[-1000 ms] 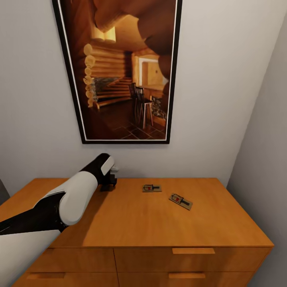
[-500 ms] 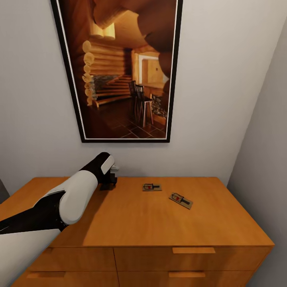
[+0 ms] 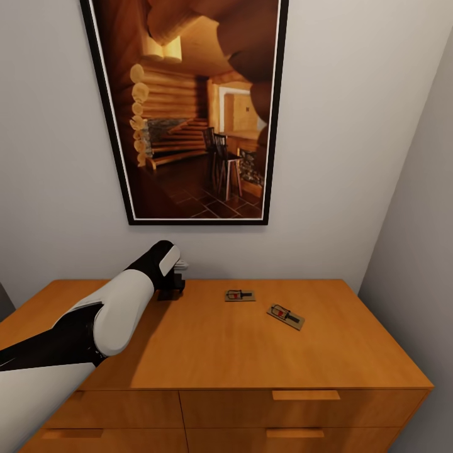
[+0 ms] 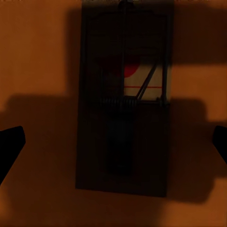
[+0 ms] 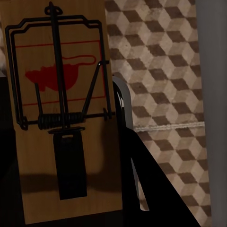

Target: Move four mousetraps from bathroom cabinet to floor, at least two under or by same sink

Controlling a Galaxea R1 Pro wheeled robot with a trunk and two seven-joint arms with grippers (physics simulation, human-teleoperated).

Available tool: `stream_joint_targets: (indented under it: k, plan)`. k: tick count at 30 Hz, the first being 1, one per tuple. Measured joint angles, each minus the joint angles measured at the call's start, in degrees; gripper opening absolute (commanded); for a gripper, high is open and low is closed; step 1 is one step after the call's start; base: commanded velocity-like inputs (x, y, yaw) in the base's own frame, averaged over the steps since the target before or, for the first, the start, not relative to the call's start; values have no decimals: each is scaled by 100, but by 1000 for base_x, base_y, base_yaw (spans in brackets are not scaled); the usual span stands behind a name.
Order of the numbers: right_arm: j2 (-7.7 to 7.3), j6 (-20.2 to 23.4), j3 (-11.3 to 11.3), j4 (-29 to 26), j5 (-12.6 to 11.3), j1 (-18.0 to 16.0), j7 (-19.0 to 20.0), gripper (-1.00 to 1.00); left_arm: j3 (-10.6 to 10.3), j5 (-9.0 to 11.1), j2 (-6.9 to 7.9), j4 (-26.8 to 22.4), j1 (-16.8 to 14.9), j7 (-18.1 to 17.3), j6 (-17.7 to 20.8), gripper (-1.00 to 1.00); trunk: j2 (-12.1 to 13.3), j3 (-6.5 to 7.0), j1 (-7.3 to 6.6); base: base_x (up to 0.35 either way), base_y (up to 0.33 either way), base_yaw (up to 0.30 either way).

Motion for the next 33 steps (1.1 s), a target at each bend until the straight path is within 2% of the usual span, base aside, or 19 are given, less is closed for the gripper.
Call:
stream_joint_targets:
  k: [12,19,33]
  plan:
    - [0,0,1,0,0,0,1,-100,23,55,-1,-103,55,-26,-11,100,0,0,0,0,0,0]
    - [0,0,1,0,0,0,2,-100,-30,-96,2,-114,63,-254,10,100,1,-1,0,0,0,0]
    - [0,0,-3,0,0,0,0,-100,-1,-15,1,-101,63,-390,-14,100,1,-1,0,0,0,0]
